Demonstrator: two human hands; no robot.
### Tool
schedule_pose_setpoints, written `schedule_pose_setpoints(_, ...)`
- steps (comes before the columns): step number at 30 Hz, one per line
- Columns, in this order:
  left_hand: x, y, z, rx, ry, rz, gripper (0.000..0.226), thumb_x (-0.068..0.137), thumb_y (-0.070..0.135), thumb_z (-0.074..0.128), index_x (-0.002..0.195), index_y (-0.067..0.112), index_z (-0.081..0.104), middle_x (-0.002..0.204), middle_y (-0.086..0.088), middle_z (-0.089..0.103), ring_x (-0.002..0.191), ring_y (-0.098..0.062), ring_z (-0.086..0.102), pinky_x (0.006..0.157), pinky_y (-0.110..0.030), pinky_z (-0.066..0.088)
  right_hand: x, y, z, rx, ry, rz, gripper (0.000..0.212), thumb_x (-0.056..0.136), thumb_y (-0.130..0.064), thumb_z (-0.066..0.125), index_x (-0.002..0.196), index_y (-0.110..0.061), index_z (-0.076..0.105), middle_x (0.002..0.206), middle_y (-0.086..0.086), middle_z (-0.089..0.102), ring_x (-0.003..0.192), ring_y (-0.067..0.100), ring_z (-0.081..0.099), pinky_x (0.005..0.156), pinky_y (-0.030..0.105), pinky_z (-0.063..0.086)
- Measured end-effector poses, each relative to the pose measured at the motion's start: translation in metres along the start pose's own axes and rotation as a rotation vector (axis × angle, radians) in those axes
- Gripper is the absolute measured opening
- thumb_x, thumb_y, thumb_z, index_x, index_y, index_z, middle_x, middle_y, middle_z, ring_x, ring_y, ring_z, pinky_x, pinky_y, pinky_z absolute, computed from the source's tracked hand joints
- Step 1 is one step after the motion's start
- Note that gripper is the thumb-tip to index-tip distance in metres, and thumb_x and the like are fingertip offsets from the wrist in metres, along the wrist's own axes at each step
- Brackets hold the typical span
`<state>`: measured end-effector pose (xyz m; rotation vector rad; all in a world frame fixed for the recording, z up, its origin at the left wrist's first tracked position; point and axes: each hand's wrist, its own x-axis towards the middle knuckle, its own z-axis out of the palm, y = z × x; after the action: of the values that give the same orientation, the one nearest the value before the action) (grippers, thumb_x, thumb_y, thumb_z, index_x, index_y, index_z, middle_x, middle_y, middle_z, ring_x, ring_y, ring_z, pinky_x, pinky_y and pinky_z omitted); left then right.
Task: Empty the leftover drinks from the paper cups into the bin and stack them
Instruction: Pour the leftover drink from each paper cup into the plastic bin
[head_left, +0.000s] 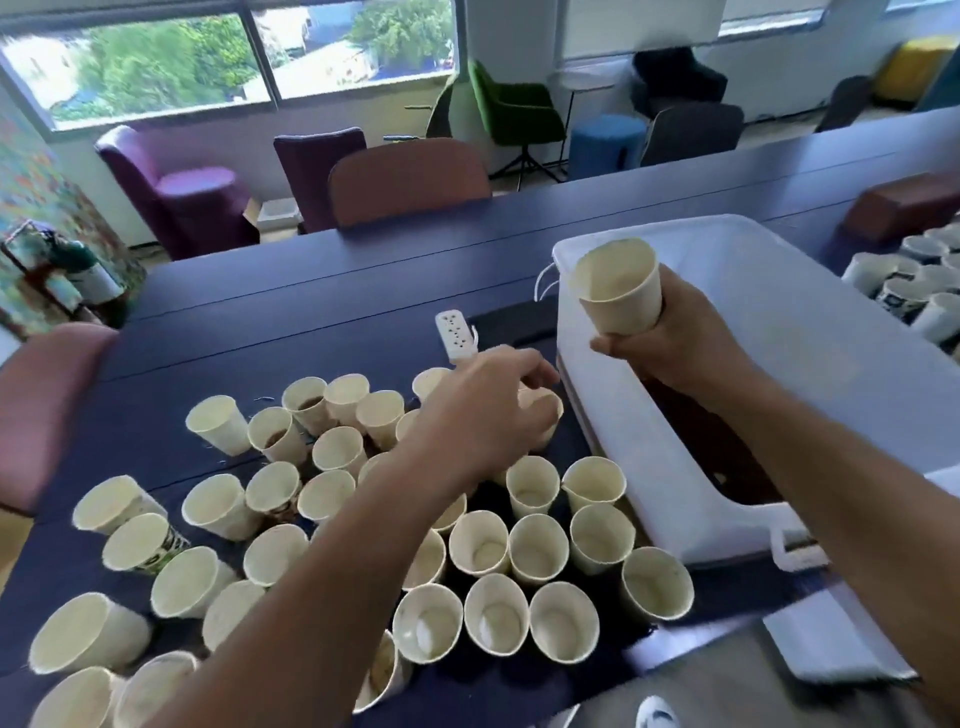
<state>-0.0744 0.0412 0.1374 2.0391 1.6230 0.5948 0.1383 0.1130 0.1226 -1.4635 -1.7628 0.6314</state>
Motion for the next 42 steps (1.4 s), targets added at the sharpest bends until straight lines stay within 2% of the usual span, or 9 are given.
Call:
schedule_pose_setpoints(6,0.008,0.022,0.044,0.052,-0.180,0.151,0.042,0.096,0.036,0.064,0.137,0.030,0.056,0.142,0.010,0.048,0.112,-0.012,0.054,0.094,-0.032,0.044,-0.007,0.048,-0.040,-0.166,0.067,0.105,0.059,0.071,-0.026,0.088,0.119,-0.020,0.055,0.107,0.000,0.066,0.099,0.025,0.060,0.086,0.043,0.050)
schedule_pose_setpoints(8,0.011,0.026,0.057,0.041,-0.191,0.180,0.049,0.095,0.037,0.066,0.141,0.028,0.051,0.148,0.007,0.045,0.126,-0.018,0.050,0.104,-0.035,0.041,-0.009,0.061,-0.047,-0.246,0.080,0.145,0.057,0.070,-0.029,0.088,0.115,-0.021,0.054,0.104,-0.001,0.065,0.100,0.029,0.060,0.090,0.052,0.048)
schedule_pose_setpoints(11,0.015,0.032,0.071,0.023,-0.196,0.186,0.059,0.095,0.041,0.068,0.147,0.025,0.045,0.154,0.008,0.039,0.135,-0.016,0.044,0.104,-0.027,0.035,-0.011,0.077,-0.052,-0.350,0.085,0.207,0.060,0.070,-0.031,0.087,0.117,-0.022,0.052,0.105,0.000,0.064,0.105,0.034,0.059,0.094,0.056,0.044)
schedule_pose_setpoints(14,0.017,0.036,0.082,0.028,-0.182,0.184,0.067,0.095,0.046,0.065,0.153,0.024,0.039,0.158,0.008,0.034,0.138,-0.016,0.039,0.100,-0.022,0.029,-0.012,0.087,-0.053,-0.425,0.084,0.247,0.063,0.074,-0.029,0.085,0.125,-0.019,0.050,0.115,0.006,0.065,0.112,0.037,0.057,0.098,0.054,0.036)
schedule_pose_setpoints(19,0.021,0.033,0.100,-0.011,-0.113,0.164,0.069,0.096,0.053,0.061,0.153,0.021,0.039,0.156,0.005,0.038,0.140,-0.017,0.039,0.108,-0.031,0.036,-0.014,0.095,-0.048,-0.502,0.070,0.286,0.061,0.078,-0.027,0.082,0.128,-0.017,0.049,0.119,0.006,0.063,0.114,0.036,0.057,0.101,0.056,0.030)
schedule_pose_setpoints(26,0.020,0.021,0.113,0.068,-0.125,0.147,0.076,0.094,0.065,0.054,0.157,0.028,0.032,0.163,0.013,0.026,0.147,-0.016,0.032,0.111,-0.042,0.041,-0.015,0.103,-0.041,-0.522,0.092,0.297,0.062,0.074,-0.019,0.081,0.127,-0.022,0.048,0.114,0.003,0.064,0.109,0.032,0.058,0.083,0.040,0.021)
schedule_pose_setpoints(30,0.020,0.024,0.112,0.135,-0.132,0.138,0.075,0.095,0.066,0.050,0.158,0.029,0.029,0.164,0.015,0.022,0.146,-0.016,0.033,0.107,-0.043,0.044,-0.014,0.106,-0.036,-0.554,0.087,0.286,0.070,0.071,-0.019,0.081,0.128,-0.030,0.042,0.115,0.000,0.064,0.111,0.030,0.058,0.083,0.040,0.020)
schedule_pose_setpoints(36,0.019,0.026,0.112,0.164,-0.167,0.121,0.076,0.097,0.065,0.046,0.160,0.027,0.025,0.166,0.014,0.017,0.147,-0.019,0.032,0.105,-0.045,0.046,-0.016,0.108,-0.035,-0.627,0.068,0.280,0.070,0.070,-0.019,0.083,0.126,-0.028,0.041,0.097,0.001,0.053,0.107,0.034,0.056,0.083,0.041,0.021)
schedule_pose_setpoints(42,0.020,0.026,0.112,0.177,-0.173,0.113,0.076,0.097,0.065,0.047,0.159,0.028,0.026,0.165,0.015,0.019,0.146,-0.020,0.035,0.104,-0.045,0.047,-0.018,0.107,-0.036,-0.660,0.070,0.254,0.071,0.069,-0.021,0.084,0.127,-0.027,0.044,0.095,0.001,0.048,0.106,0.035,0.056,0.083,0.041,0.021)
